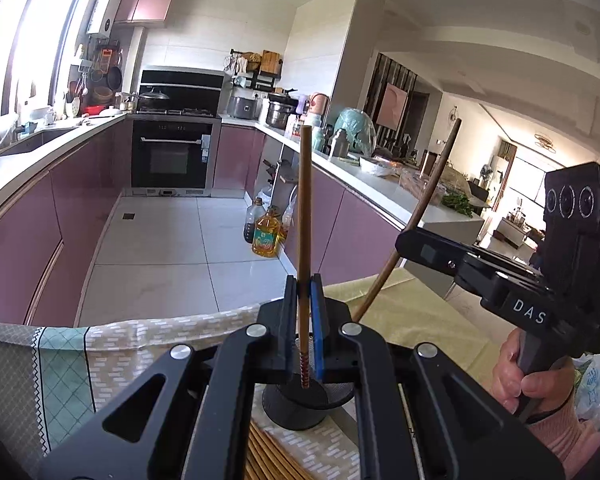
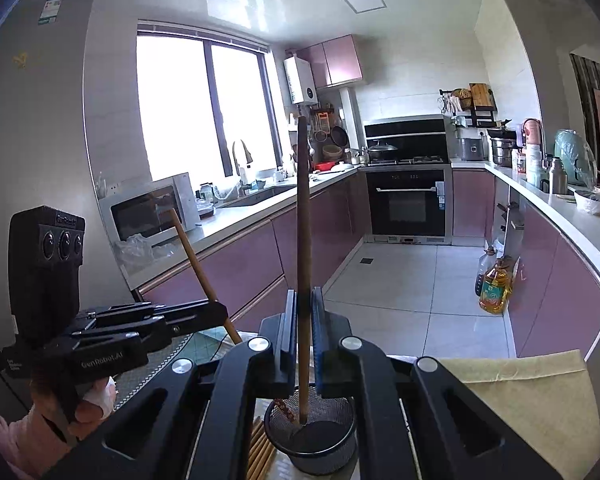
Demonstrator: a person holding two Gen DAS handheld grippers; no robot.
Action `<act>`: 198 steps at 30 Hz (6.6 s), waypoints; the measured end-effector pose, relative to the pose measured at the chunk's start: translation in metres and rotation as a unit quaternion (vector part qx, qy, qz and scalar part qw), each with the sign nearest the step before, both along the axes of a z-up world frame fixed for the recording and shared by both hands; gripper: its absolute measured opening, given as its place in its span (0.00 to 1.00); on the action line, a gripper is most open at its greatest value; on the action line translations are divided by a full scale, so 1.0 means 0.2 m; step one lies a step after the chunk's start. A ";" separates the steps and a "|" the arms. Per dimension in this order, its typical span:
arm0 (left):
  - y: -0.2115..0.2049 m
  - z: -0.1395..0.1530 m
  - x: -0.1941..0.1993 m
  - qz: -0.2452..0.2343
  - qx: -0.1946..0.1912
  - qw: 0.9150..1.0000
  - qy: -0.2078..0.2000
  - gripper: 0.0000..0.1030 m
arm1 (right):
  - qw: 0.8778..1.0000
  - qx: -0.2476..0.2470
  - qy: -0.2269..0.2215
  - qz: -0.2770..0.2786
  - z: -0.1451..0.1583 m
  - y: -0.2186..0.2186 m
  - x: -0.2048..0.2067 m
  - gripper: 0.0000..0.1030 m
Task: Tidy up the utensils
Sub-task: 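Lift the right gripper's chopstick upright into the mesh cup while the left gripper inserts its chopstick, then open both grippers and move them back to the chopstick pile, then close the right gripper on a chopstick while the left gripper grasps another chopstick, then raise the right gripper's chopstick into the mesh cup and release while the left gripper does likewise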
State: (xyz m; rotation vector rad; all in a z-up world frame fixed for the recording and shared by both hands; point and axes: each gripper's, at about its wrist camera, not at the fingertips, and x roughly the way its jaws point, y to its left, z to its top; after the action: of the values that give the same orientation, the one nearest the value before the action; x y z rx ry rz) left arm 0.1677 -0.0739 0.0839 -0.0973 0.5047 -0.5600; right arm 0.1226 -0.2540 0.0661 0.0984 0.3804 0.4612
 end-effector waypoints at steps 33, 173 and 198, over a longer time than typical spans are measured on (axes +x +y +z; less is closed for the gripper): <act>0.02 -0.29 -0.01 0.031 0.044 0.998 0.024 0.43 | 0.994 -0.012 0.106 0.001 -0.25 0.05 0.09 0.43; 0.05 0.02 -0.05 -0.008 -0.039 0.999 -0.011 0.07 | 1.000 0.023 0.005 0.016 0.03 -0.03 -0.10 0.06; -0.21 -0.31 0.27 -0.029 0.085 0.992 0.086 0.07 | 0.986 -0.016 0.167 0.002 -0.38 0.06 0.26 0.08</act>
State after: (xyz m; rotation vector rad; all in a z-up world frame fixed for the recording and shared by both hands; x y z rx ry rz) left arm 0.2218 -0.1155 0.0211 0.0313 0.7229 -0.5650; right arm 0.1746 -0.2422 -0.0091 0.1433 0.7169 0.4436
